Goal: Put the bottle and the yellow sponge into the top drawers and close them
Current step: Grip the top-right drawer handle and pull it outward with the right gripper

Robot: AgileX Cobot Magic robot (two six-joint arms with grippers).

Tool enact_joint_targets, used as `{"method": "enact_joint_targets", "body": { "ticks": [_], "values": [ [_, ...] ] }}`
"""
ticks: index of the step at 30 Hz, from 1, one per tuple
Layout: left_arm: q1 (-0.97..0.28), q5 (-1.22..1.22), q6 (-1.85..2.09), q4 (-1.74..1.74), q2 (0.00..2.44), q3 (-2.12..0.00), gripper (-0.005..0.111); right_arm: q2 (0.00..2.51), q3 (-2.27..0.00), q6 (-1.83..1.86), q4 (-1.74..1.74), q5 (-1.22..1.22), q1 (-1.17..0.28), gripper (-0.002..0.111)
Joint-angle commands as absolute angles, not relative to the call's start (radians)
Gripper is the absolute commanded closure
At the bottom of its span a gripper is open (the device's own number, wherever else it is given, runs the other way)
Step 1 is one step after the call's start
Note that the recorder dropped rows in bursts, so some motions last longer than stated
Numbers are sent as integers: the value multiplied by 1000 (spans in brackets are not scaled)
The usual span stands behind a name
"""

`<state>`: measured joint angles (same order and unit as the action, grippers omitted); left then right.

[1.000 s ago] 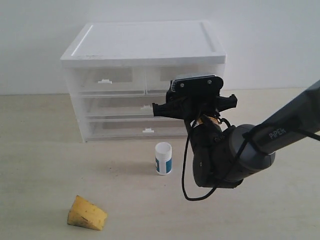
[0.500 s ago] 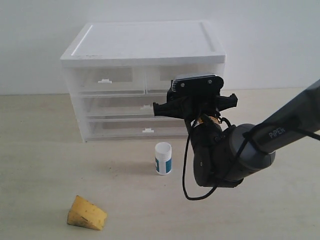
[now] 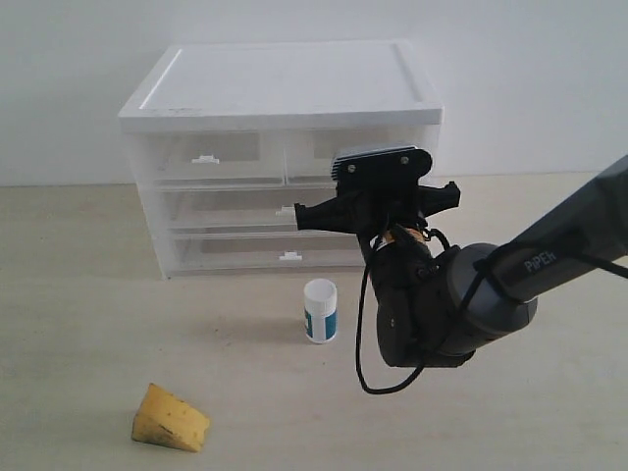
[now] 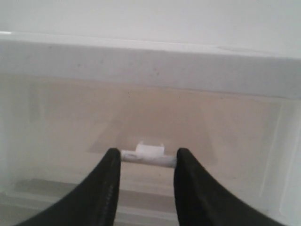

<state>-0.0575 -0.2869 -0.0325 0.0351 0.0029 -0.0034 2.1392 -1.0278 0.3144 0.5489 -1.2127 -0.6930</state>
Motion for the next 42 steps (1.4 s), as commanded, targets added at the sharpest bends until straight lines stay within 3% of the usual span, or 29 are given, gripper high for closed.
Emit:
{"method": "enact_joint_targets", "body": {
  "ticks": [1,14,27,40,42],
  "values": [
    [-52,-285,-27,34,0,0,102,2131,-1035,327,538,-1221,-698,108],
    [-52,-285,-27,34,0,0,102,2012,-883,331,598,-1221,-769,108],
    [-52,-285,-27,34,0,0,102,1977,-869,475,812,-1221,-905,108],
    [-52,-285,-27,34,0,0,102,1962,-808,464,887,-1221,-950,108],
    [-52,-285,-27,34,0,0,102,1962,-808,462,887,-1221,-950,104]
  ]
}}
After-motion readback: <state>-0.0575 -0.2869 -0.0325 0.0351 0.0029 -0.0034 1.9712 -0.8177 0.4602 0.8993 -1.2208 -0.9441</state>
